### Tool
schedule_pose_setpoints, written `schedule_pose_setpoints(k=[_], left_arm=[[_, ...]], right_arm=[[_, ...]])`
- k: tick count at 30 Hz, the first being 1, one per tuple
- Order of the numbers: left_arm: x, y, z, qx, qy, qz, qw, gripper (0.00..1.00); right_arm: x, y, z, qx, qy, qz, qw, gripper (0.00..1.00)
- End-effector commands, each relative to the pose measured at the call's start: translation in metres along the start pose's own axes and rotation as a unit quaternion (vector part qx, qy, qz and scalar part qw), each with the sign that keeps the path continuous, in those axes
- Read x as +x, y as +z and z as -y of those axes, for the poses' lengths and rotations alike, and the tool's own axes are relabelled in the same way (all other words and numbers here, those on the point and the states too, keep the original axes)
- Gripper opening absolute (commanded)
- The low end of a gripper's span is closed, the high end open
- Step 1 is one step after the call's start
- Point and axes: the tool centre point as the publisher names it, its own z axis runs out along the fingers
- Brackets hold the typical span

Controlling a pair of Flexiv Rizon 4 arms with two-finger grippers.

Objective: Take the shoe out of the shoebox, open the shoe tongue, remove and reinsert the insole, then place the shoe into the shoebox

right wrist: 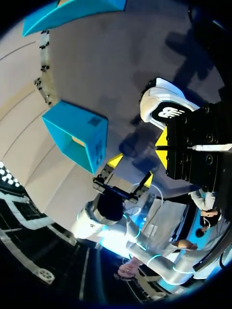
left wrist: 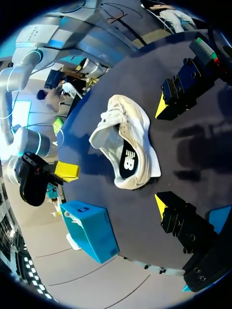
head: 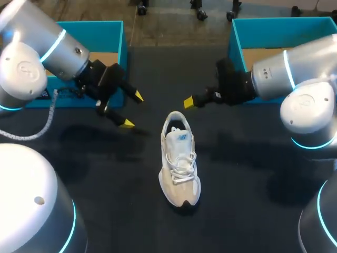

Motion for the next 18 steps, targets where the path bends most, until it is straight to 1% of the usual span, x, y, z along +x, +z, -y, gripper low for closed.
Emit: schedule_pose_setpoints(k=[1, 6, 9, 12, 16, 17, 18], left_arm=[[-0.004, -0.011, -0.001, -0.004, 0.002, -0.008, 1.0, 1.0], [-0.008, -0.015, -0.005, -0.007, 0.004, -0.009, 1.0, 1.0], [-0.012, -0.013, -0.009, -0.006, -0.001, -0.008, 1.0, 1.0], [-0.014, -0.01, -0.011, 0.003, -0.012, -0.018, 1.0, 1.0], [-0.014, -0.01, -0.011, 0.003, -0.012, -0.018, 1.0, 1.0], [-0.014, -0.01, -0.011, 0.003, -0.012, -0.018, 1.0, 1.0], [-0.014, -0.01, -0.011, 0.003, -0.012, -0.018, 1.0, 1.0]], right_arm=[[0.018, -0.012, -0.003, 0.009, 0.006, 0.107, 0.994, 0.0], [0.028, -0.014, -0.007, 0.025, 0.016, 0.143, 0.989, 0.0], [0.035, -0.014, -0.011, 0.045, 0.024, 0.173, 0.984, 0.0], [0.04, -0.014, -0.012, 0.051, 0.019, 0.198, 0.979, 0.0], [0.047, -0.013, -0.011, 0.056, 0.011, 0.228, 0.972, 0.0], [0.051, -0.013, -0.011, 0.059, 0.005, 0.245, 0.968, 0.0], [0.052, -0.014, -0.011, 0.059, 0.005, 0.25, 0.966, 0.0]])
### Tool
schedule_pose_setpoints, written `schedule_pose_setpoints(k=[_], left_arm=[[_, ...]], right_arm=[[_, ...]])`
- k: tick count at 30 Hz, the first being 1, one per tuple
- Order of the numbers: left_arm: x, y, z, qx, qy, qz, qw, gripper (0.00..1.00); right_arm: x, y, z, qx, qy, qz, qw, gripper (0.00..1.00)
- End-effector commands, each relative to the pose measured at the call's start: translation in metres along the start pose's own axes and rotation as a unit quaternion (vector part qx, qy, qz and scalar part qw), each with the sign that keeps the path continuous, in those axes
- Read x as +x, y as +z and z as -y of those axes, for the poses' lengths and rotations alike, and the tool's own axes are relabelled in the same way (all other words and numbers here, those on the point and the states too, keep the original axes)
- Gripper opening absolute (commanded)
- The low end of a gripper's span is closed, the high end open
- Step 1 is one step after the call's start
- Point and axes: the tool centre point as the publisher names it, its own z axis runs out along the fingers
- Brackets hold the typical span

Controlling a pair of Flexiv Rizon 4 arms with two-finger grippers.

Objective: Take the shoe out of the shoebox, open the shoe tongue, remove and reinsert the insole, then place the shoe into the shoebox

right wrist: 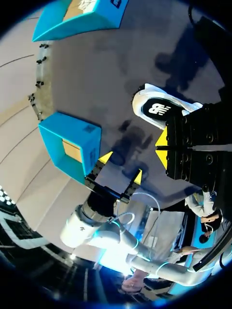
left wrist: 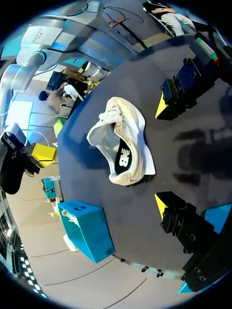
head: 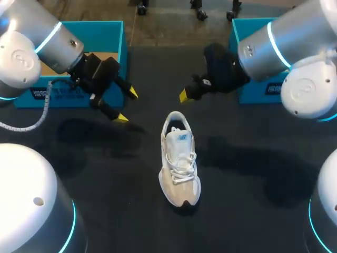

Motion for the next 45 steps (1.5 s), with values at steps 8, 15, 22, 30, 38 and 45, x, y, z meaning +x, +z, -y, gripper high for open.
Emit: schedule_pose_setpoints(k=[8, 15, 22, 30, 38, 45], left_arm=[[-0.002, 0.001, -0.001, 0.0, 0.0, -0.003, 1.0, 1.0], [-0.002, 0.001, -0.001, 0.0, 0.0, -0.003, 1.0, 1.0], [-0.002, 0.001, -0.001, 0.0, 0.0, -0.003, 1.0, 1.0], [-0.002, 0.001, -0.001, 0.0, 0.0, -0.003, 1.0, 1.0], [-0.002, 0.001, -0.001, 0.0, 0.0, -0.003, 1.0, 1.0], [-0.002, 0.001, -0.001, 0.0, 0.0, -0.003, 1.0, 1.0]], right_arm=[[0.026, -0.007, 0.004, 0.016, -0.006, 0.218, 0.976, 0.0], [0.041, -0.005, 0.009, 0.034, -0.008, 0.26, 0.965, 0.0], [0.041, -0.005, 0.009, 0.034, -0.008, 0.26, 0.965, 0.0], [0.041, -0.005, 0.009, 0.034, -0.008, 0.26, 0.965, 0.0], [0.037, 0.003, 0.011, 0.035, 0.007, 0.292, 0.956, 0.0], [0.027, 0.02, 0.016, 0.035, 0.045, 0.339, 0.939, 0.0]])
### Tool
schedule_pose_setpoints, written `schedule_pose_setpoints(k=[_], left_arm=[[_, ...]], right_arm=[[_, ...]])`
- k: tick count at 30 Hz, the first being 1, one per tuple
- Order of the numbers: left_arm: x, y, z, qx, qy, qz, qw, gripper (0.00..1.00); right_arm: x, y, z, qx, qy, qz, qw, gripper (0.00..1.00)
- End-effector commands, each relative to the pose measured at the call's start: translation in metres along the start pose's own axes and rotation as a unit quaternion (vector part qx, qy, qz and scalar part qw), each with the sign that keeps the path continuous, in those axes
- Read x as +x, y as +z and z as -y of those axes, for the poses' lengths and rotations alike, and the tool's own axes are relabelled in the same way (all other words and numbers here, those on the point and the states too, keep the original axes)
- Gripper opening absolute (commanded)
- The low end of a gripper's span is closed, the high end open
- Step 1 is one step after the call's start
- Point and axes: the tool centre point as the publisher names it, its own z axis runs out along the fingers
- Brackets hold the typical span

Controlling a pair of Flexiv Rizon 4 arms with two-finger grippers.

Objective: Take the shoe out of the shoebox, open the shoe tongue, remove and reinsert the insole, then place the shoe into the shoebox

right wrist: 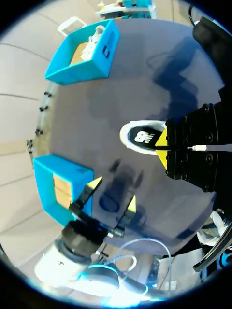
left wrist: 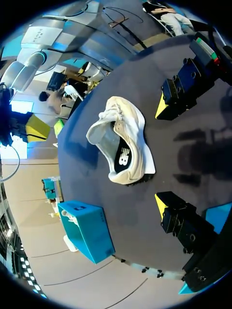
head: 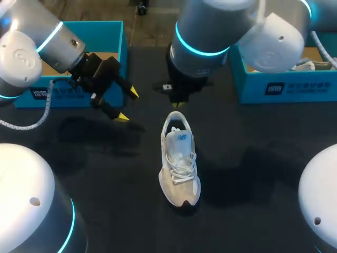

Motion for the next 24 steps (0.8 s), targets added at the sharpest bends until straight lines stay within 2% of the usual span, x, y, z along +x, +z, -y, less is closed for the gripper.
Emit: schedule_pose_setpoints(k=[1, 13, 24], left_arm=[[0.001, 0.0, 0.0, -0.001, 0.0, 0.0, 1.0, 1.0], [0.001, 0.0, 0.0, -0.001, 0.0, 0.0, 1.0, 1.0], [0.001, 0.0, 0.0, -0.001, 0.0, 0.0, 1.0, 1.0]], right_arm=[[0.013, 0.018, -0.003, 0.016, 0.004, 0.048, 0.999, 0.0], [0.013, 0.063, -0.005, 0.024, 0.019, 0.037, 0.999, 0.0], [-0.003, 0.099, 0.003, 0.035, 0.035, 0.033, 0.998, 0.0]])
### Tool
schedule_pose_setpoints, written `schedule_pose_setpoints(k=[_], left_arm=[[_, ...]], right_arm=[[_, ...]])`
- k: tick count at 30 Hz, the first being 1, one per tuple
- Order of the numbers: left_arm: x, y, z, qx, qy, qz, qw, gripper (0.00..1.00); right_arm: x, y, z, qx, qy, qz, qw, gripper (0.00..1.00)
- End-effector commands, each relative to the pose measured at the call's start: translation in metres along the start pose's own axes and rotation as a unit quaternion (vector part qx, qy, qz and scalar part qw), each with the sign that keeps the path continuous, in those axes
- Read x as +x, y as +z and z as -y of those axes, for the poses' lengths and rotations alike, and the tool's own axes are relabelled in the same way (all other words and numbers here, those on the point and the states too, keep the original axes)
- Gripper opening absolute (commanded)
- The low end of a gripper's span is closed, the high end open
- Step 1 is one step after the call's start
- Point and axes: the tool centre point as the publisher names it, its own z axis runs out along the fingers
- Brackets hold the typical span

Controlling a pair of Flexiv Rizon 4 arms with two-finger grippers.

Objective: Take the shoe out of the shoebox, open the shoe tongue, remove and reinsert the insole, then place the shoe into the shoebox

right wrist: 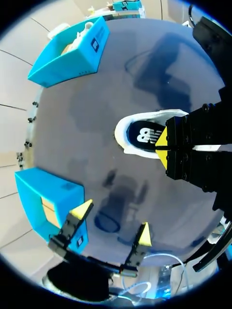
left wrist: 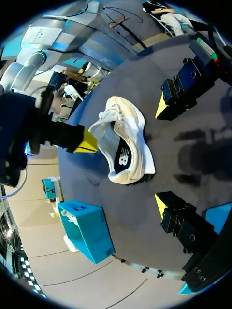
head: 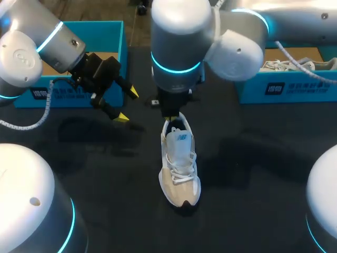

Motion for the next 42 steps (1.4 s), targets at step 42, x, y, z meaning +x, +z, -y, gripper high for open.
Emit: schedule_pose_setpoints(k=[42], left_arm=[[0.001, 0.0, 0.0, -0.001, 0.0, 0.0, 1.0, 1.0]], right_arm=[[-0.021, 0.105, 0.029, 0.06, 0.022, -0.01, 0.998, 0.0]])
